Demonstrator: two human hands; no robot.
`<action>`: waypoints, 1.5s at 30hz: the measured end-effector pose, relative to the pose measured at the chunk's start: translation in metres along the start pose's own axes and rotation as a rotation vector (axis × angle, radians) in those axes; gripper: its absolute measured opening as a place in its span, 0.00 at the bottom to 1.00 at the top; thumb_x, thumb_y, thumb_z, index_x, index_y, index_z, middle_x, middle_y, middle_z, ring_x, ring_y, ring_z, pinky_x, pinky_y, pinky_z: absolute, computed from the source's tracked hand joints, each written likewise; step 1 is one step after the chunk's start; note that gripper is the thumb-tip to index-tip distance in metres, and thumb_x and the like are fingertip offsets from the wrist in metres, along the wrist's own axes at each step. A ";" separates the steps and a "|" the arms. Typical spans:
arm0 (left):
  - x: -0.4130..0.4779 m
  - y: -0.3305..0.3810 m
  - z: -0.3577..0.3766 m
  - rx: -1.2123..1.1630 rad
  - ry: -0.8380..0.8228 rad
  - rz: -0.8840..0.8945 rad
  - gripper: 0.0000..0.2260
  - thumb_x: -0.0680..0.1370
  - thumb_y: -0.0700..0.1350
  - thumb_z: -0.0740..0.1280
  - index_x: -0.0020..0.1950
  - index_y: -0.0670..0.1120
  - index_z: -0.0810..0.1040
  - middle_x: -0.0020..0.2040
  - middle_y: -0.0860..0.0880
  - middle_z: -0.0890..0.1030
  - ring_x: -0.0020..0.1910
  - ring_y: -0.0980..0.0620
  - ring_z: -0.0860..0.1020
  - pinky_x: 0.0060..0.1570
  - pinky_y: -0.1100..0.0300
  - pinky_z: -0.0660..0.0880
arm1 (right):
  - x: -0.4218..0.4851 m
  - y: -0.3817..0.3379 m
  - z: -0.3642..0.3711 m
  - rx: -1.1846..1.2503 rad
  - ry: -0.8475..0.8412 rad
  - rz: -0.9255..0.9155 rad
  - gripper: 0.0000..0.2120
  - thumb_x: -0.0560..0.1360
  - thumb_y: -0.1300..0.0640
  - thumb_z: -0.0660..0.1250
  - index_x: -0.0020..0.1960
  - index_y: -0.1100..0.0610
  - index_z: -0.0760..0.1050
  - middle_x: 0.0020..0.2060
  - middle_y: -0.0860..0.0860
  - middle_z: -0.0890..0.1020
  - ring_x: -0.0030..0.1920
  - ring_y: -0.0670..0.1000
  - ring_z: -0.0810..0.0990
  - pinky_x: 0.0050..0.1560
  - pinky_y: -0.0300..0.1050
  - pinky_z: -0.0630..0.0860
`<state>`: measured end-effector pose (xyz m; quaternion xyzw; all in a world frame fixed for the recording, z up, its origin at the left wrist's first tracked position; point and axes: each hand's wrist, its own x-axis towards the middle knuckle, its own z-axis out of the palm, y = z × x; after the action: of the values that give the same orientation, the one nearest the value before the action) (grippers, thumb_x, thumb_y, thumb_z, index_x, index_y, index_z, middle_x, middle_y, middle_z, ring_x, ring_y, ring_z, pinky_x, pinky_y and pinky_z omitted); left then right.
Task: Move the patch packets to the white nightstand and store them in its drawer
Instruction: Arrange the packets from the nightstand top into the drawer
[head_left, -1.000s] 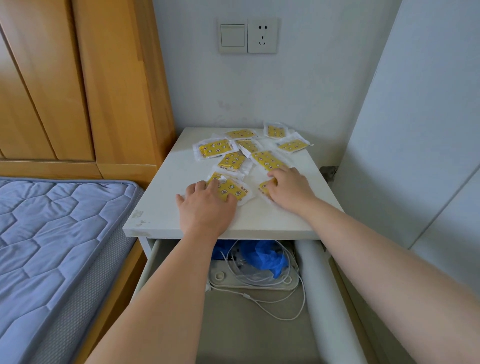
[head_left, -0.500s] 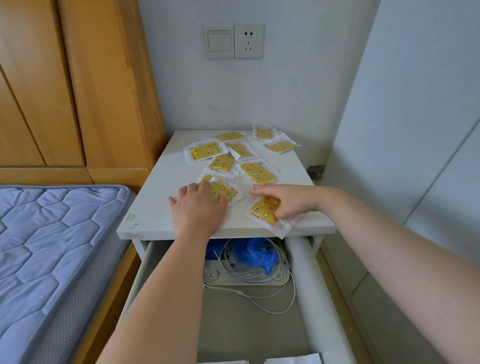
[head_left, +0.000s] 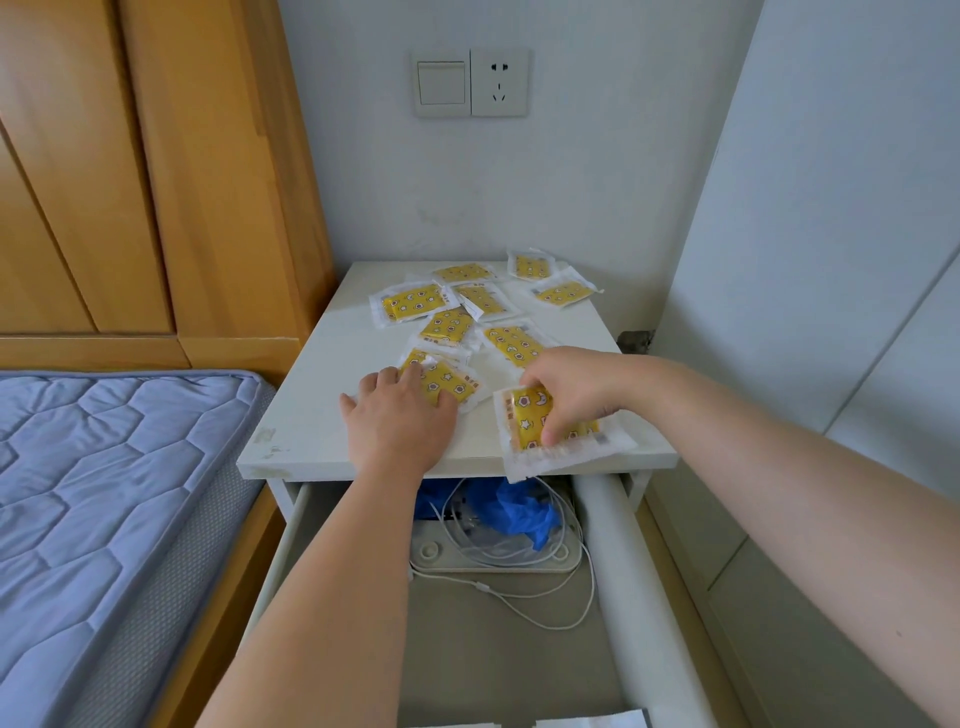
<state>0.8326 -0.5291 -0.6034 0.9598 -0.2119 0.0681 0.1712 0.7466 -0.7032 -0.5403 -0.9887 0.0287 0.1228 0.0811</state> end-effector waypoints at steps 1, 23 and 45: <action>0.000 0.000 0.000 -0.002 0.002 0.000 0.24 0.79 0.58 0.52 0.74 0.53 0.63 0.71 0.48 0.69 0.71 0.45 0.63 0.72 0.42 0.55 | -0.002 0.001 -0.004 0.052 0.006 0.002 0.14 0.68 0.53 0.75 0.36 0.55 0.70 0.33 0.51 0.71 0.33 0.49 0.69 0.32 0.42 0.64; 0.002 -0.003 0.004 -0.025 0.040 0.026 0.24 0.78 0.58 0.53 0.73 0.52 0.64 0.69 0.49 0.70 0.71 0.46 0.63 0.71 0.43 0.56 | 0.079 -0.002 -0.033 0.325 0.247 0.619 0.25 0.79 0.44 0.61 0.68 0.61 0.70 0.56 0.55 0.77 0.62 0.55 0.76 0.58 0.44 0.72; 0.009 -0.008 -0.016 -0.456 -0.118 -0.034 0.43 0.69 0.53 0.76 0.77 0.56 0.55 0.69 0.49 0.68 0.66 0.48 0.70 0.65 0.51 0.69 | 0.005 0.032 0.039 1.633 0.676 0.349 0.07 0.71 0.66 0.72 0.47 0.58 0.78 0.45 0.56 0.84 0.48 0.59 0.82 0.52 0.60 0.78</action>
<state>0.8429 -0.5201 -0.5891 0.9020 -0.2153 -0.0408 0.3720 0.7398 -0.7281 -0.5840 -0.5883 0.2792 -0.2225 0.7255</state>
